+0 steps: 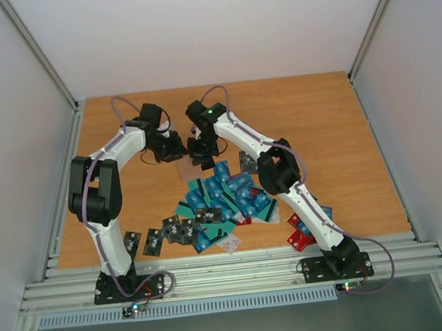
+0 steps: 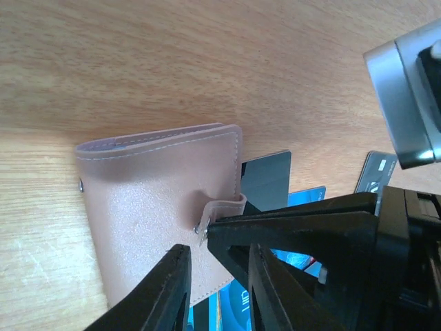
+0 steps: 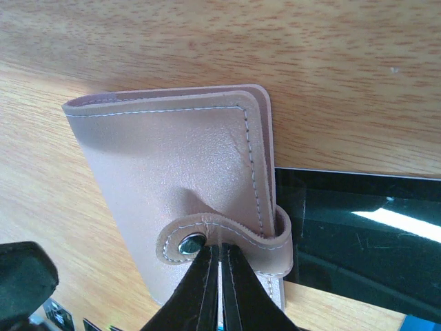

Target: Put the credit cards into the card holder

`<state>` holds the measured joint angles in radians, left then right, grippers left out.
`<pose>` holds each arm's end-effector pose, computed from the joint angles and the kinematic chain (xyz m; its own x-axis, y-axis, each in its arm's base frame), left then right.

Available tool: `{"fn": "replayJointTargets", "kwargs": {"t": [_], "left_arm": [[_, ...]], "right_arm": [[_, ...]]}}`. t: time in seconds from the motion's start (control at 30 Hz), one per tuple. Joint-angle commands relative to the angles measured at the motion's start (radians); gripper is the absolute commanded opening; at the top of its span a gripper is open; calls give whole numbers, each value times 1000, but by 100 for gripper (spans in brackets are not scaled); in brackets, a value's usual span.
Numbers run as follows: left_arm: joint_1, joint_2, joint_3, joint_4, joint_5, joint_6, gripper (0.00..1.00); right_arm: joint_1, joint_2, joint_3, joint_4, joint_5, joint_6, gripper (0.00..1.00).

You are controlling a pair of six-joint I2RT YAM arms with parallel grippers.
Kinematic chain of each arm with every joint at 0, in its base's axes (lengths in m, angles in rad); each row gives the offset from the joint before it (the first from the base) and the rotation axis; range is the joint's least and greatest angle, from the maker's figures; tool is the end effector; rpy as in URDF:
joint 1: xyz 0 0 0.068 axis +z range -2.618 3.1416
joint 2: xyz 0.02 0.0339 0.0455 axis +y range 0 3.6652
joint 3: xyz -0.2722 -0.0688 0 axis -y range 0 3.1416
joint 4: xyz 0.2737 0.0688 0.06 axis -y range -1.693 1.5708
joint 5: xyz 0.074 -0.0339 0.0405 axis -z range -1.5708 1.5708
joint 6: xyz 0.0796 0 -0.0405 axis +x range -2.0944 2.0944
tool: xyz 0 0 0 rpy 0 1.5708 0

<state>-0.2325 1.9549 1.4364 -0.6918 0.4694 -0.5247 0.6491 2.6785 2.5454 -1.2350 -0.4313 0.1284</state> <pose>0.4205 -0.1366 0.1467 -0.9688 -0.2297 -0.0932 -0.1439 0.8273 -0.5430 0.4357 0.3724 0.1149 -0.8528 -0.5011 -0.1472 -0.5112 0.7431 0.4319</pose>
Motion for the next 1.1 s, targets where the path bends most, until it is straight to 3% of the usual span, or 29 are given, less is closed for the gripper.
{"fn": "replayJointTargets", "kwargs": {"t": [0.0, 0.57, 0.8, 1.07], "left_arm": [[-7, 24, 4, 27, -4, -4, 24], [-34, 89, 19, 24, 15, 30, 17], [-49, 105, 33, -2, -23, 43, 10], [-49, 118, 44, -1, -34, 51, 11]], "right_arm": [[33, 68, -56, -100, 22, -13, 5], [27, 57, -65, -91, 13, -15, 5], [26, 56, -65, -90, 12, -16, 5], [26, 52, -71, -91, 15, -20, 4]]}}
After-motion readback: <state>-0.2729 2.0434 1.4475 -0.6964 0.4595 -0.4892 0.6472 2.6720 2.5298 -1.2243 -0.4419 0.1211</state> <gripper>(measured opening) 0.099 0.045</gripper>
